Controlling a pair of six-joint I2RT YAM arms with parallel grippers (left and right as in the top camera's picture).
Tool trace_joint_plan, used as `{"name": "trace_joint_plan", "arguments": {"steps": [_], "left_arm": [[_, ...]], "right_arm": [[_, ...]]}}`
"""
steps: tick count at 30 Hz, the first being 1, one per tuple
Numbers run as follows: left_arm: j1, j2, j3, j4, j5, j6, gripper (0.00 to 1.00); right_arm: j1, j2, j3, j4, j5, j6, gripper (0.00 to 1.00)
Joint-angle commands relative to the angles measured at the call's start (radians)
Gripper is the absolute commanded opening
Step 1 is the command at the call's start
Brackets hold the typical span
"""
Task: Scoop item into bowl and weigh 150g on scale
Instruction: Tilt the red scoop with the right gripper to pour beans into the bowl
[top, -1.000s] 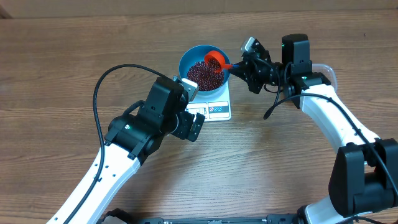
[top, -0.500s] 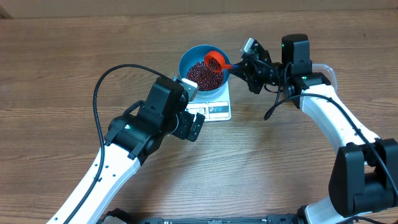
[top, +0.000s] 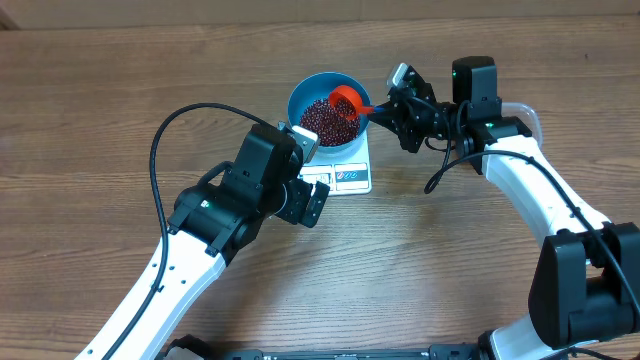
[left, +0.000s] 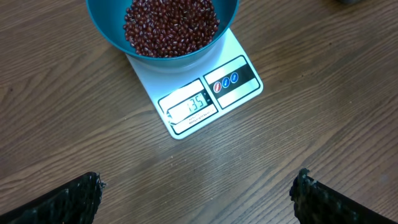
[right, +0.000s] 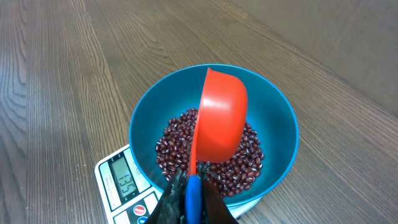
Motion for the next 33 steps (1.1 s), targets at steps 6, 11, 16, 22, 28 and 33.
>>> {"name": "trace_joint_plan", "arguments": {"steps": [6, 11, 16, 22, 28, 33], "left_arm": [[0.001, 0.006, -0.004, 0.000, 0.008, 0.015, 1.00], [0.001, 0.006, -0.004, 0.000, 0.008, 0.015, 0.99], [0.001, 0.006, -0.004, 0.000, 0.008, 0.015, 1.00], [0.001, 0.006, -0.004, 0.000, 0.008, 0.015, 0.99], [0.001, 0.006, -0.004, 0.000, 0.008, 0.015, 0.99], [0.001, 0.006, -0.004, 0.000, 0.008, 0.015, 0.99]], "right_arm": [[0.001, 0.004, 0.001, 0.067, 0.000, -0.008, 0.04], [0.003, 0.004, 0.001, 0.038, -0.001, 0.000, 0.04], [0.003, 0.004, 0.001, 0.043, -0.001, 0.000, 0.04], [0.003, 0.004, 0.001, 0.043, -0.001, 0.000, 0.04], [0.003, 0.004, 0.001, 0.041, -0.001, 0.000, 0.04], [0.003, 0.004, 0.001, 0.023, -0.001, 0.000, 0.04]]}}
